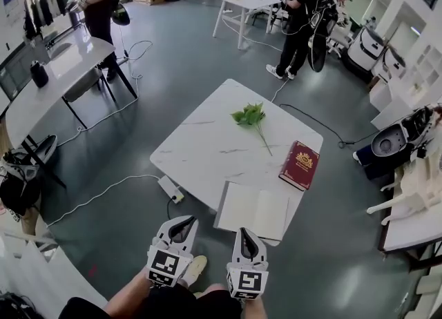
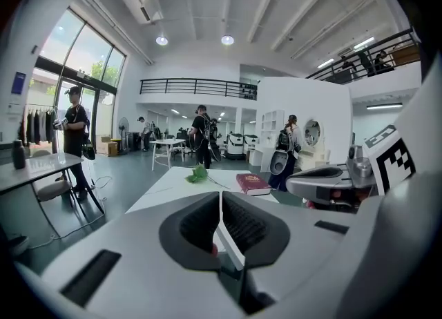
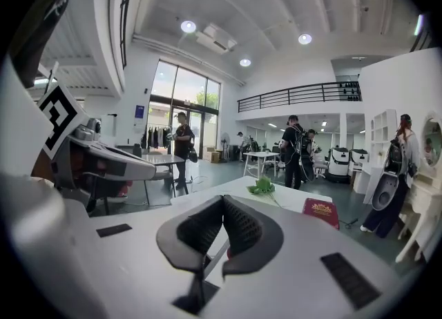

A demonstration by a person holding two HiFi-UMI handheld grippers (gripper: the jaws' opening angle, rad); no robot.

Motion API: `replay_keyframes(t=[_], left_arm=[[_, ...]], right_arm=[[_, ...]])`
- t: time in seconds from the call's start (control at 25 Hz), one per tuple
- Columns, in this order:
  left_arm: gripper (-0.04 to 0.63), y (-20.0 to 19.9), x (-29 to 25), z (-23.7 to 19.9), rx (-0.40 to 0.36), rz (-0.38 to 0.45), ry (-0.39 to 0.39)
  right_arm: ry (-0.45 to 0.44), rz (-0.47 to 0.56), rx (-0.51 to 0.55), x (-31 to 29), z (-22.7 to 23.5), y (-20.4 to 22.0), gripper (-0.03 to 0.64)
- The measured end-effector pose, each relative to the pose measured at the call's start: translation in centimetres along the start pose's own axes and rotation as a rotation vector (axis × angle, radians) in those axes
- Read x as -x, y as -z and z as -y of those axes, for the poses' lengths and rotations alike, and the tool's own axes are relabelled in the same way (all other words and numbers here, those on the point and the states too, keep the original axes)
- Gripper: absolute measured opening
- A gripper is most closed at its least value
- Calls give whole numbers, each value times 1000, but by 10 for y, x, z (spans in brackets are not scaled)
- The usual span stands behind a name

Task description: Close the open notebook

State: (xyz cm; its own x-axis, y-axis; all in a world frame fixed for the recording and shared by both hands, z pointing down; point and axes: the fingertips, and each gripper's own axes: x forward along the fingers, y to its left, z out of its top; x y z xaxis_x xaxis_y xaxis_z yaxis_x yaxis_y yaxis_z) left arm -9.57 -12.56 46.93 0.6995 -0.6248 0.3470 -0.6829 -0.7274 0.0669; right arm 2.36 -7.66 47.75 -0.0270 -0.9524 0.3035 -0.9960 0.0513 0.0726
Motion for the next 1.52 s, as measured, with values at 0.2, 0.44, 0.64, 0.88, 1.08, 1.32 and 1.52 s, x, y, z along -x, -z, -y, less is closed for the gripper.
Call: replay_keyframes(t=[0.2,0.44,0.64,0.88,1.08,1.32,1.52], left_arm=[[32,22,-11,-14,25,-30,-7],[32,60,-24,-20,49,-79,-19],[32,98,-36,-21,86,-124,-35],[32,137,-51,-27,108,-163,-53],[31,158,-58,-28,133,-186,-62],[32,173,-61,-31,159,-207,-68],[32,183,-67,-35,183,-216,-74]], right_arm=[[-20,-53,11,-23,-10,25,18],[-52,-124,-3,-42,-20,71,18],[-81,-184,-2,-55,-26,113,18],[-117,-223,8,-77,-34,149,18],[-138,-262,50,-90,-39,175,68],[-150,-324,139,-104,-46,199,196],[-130,-363,227,-116,-48,221,335]])
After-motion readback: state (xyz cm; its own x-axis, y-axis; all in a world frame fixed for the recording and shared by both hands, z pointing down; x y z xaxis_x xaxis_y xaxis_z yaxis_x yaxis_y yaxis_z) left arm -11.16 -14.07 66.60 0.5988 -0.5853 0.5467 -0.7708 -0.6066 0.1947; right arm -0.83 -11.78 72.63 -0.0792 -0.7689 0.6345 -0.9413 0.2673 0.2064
